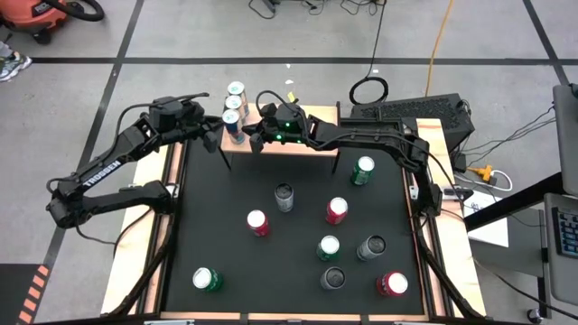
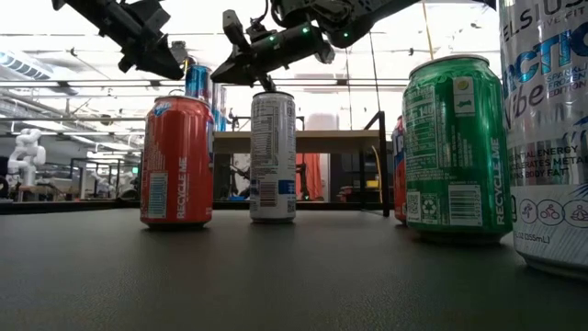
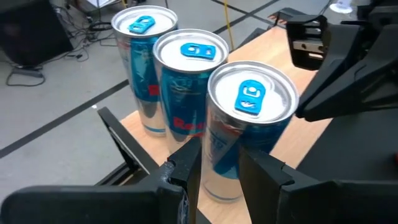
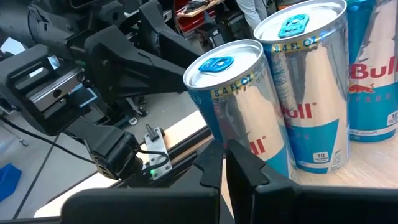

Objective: Place canned beverage on shelf
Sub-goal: Put the blue soda can on the shelf, then put the top white-blue soda can on the shelf

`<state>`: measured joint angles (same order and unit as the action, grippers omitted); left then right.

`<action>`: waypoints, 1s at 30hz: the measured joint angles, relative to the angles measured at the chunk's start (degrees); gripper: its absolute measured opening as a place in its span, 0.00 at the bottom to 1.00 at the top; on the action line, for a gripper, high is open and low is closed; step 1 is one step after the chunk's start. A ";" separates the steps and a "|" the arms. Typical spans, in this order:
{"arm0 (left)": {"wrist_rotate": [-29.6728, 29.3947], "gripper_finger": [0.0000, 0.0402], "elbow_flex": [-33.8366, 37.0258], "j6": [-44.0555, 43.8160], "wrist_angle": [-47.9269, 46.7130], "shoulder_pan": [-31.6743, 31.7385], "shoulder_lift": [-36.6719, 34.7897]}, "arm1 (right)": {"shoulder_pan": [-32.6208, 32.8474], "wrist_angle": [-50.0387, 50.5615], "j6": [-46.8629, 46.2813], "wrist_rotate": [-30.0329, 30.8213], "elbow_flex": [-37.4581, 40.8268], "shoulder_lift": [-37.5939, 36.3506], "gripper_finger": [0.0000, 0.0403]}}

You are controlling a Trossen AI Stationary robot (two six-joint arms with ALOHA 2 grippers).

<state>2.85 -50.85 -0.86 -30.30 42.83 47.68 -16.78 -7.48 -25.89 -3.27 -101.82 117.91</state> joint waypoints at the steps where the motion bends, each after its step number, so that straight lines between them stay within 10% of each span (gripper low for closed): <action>1: -0.09 0.26 0.00 0.00 0.00 0.00 0.00 | 0.00 0.02 0.00 0.00 0.00 0.00 0.00; 14: 0.10 0.26 0.00 -4.61 -0.36 -0.04 -1.96 | -0.35 4.91 -0.04 -3.31 0.00 -1.65 0.00; 30: 14.46 0.26 0.00 -12.43 -0.95 -0.80 -11.07 | -0.74 45.22 5.11 -1.09 -0.02 -20.76 0.00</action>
<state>17.31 -50.85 -13.29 -31.25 42.02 36.61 -17.52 37.74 -20.78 -4.36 -101.84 97.14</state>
